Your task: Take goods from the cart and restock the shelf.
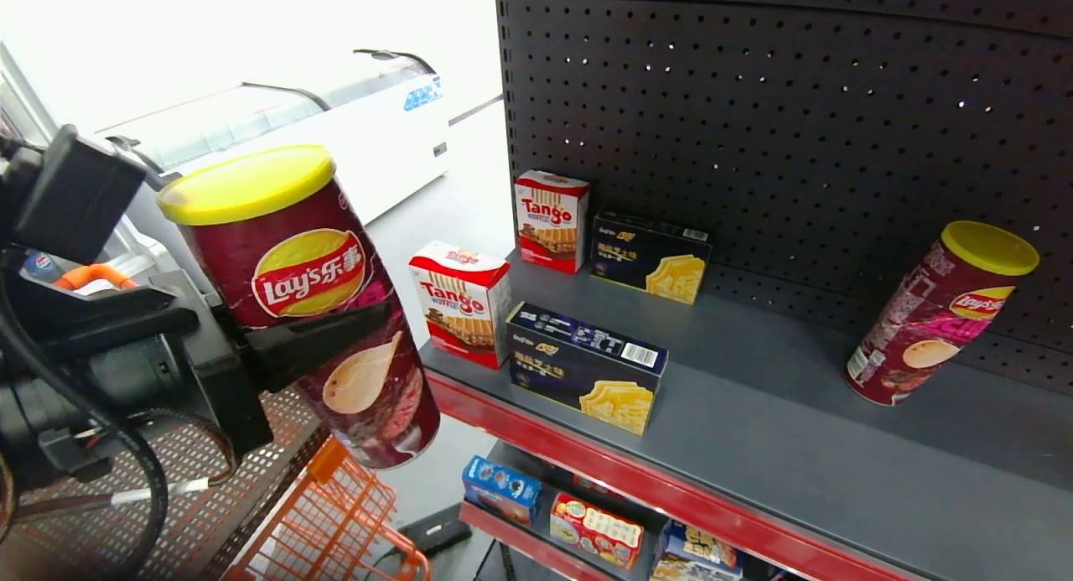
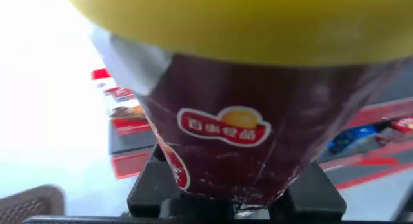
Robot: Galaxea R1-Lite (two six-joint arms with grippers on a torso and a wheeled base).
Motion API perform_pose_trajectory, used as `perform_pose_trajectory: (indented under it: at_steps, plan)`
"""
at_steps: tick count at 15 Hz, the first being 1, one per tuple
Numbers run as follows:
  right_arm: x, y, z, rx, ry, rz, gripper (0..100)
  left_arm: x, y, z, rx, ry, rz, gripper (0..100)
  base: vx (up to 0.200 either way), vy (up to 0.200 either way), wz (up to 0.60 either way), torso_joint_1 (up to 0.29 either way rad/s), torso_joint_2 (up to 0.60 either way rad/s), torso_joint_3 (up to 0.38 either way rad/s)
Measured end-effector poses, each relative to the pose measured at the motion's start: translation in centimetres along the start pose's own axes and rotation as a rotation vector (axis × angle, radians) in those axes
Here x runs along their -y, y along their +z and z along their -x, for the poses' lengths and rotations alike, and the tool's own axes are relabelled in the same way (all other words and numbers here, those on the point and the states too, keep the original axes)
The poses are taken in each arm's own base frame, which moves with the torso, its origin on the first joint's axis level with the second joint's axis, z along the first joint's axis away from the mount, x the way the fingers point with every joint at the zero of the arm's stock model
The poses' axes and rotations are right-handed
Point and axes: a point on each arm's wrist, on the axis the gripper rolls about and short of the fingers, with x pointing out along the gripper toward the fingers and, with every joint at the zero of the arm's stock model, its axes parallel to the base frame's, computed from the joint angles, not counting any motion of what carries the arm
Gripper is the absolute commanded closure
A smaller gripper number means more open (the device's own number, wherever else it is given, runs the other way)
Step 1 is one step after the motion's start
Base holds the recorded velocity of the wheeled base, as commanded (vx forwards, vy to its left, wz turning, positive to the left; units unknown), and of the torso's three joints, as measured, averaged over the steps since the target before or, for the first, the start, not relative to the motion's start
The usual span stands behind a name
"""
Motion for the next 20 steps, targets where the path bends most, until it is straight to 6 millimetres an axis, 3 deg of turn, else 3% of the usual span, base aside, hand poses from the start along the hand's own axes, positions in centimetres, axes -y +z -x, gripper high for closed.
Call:
perform_pose_trajectory:
  at_steps: [4,14,20]
  plan:
    - [0.0,0.0,0.0,0.001,0.000,0.000,0,0.6,0.2,0.5,0.023,-0.063,-0.011,100,0.000,0.000,0.00,0.000,0.00,0.000]
    - [0.0,0.0,0.0,0.000,0.002,0.001,0,1.6,-1.4,-1.3,-0.012,-0.158,-0.006,100,0.000,0.000,0.00,0.000,0.00,0.000]
    - [0.0,0.0,0.0,0.000,0.002,0.003,0,1.9,-0.9,-1.5,0.004,-0.249,-0.010,100,0.000,0.000,0.00,0.000,0.00,0.000]
